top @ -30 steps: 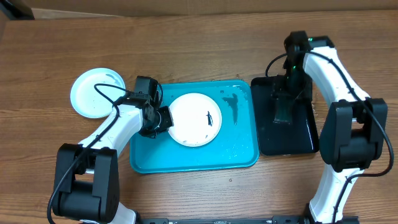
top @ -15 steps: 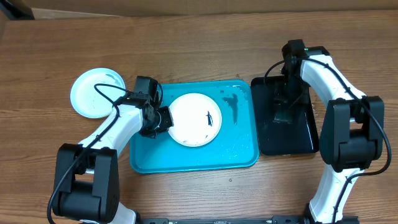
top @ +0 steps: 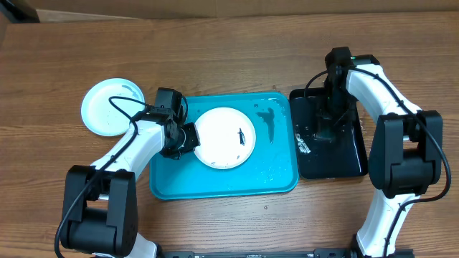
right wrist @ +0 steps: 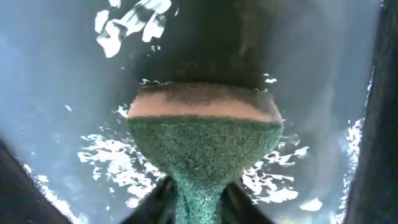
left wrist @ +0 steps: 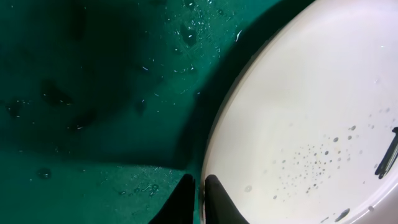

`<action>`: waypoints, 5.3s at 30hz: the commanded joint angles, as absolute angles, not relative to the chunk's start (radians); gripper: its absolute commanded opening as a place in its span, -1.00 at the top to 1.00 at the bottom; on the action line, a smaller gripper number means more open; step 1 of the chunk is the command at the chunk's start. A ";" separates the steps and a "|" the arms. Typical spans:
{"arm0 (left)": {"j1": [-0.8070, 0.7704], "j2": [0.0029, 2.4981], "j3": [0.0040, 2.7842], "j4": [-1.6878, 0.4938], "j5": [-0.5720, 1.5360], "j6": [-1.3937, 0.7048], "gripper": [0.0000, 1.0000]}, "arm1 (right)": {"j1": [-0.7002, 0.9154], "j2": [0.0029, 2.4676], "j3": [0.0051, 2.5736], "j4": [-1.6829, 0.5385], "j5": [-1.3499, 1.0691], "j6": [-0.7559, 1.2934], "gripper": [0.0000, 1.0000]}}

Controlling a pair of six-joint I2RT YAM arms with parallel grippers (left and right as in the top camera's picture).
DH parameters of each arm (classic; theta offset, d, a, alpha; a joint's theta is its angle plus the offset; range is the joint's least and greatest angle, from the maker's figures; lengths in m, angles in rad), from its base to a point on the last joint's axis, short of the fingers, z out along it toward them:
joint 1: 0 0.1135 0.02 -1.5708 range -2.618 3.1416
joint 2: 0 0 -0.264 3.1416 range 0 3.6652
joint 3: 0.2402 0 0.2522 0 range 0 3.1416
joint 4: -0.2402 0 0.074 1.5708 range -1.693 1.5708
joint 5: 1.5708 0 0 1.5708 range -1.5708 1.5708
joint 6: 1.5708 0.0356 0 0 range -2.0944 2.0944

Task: Clean dirty plates on tray and stack at the side
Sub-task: 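Lift the green sponge out of the black tray with right gripper, then carry the sponge left and scrub the white plate with right gripper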

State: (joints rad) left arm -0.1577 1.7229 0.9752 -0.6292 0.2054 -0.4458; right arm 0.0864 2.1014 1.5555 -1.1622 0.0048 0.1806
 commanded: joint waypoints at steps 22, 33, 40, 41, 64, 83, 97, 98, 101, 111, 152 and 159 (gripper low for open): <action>-0.165 1.738 0.984 -0.677 0.207 -0.434 0.87 | 0.084 1.977 1.625 -1.236 -0.001 0.168 0.93; -0.173 1.739 0.984 -0.657 0.183 -0.436 0.92 | 0.084 1.953 1.623 -1.331 -0.001 0.111 0.93; -0.192 1.739 0.984 -0.694 0.180 -0.468 0.63 | 0.085 1.953 1.623 -1.359 0.009 0.050 0.92; -0.192 1.739 0.984 -0.681 0.181 -0.468 0.67 | 0.085 1.953 1.623 -1.358 0.015 0.047 0.92; -0.191 1.739 0.984 -0.671 0.237 -0.513 0.92 | 0.088 1.954 1.623 -1.324 -0.054 -0.014 0.93; -0.194 1.739 0.981 -0.603 0.229 -0.521 0.92 | 0.101 1.954 1.802 -1.456 -0.046 0.019 0.93; -0.261 1.739 0.950 -0.581 0.229 -0.565 0.92 | 0.296 1.954 1.950 -1.459 -0.415 0.027 0.93; -0.263 1.739 0.950 -0.578 0.229 -0.565 0.91 | 0.321 1.954 1.949 -1.450 -0.412 0.027 0.93; -0.263 1.739 0.950 -0.574 0.229 -0.565 0.92 | 0.418 1.955 1.935 -1.418 -0.352 0.057 0.93; -0.263 1.739 0.950 -0.575 0.229 -0.564 0.92 | 0.644 1.971 1.682 -1.178 0.139 0.294 0.93; -0.263 1.739 0.951 -0.574 0.229 -0.557 0.91 | 0.521 2.105 1.389 -0.838 -0.399 0.310 0.93; -0.263 1.739 0.950 -0.574 0.229 -0.553 0.92 | 0.593 2.104 1.390 -0.710 -0.561 0.306 0.93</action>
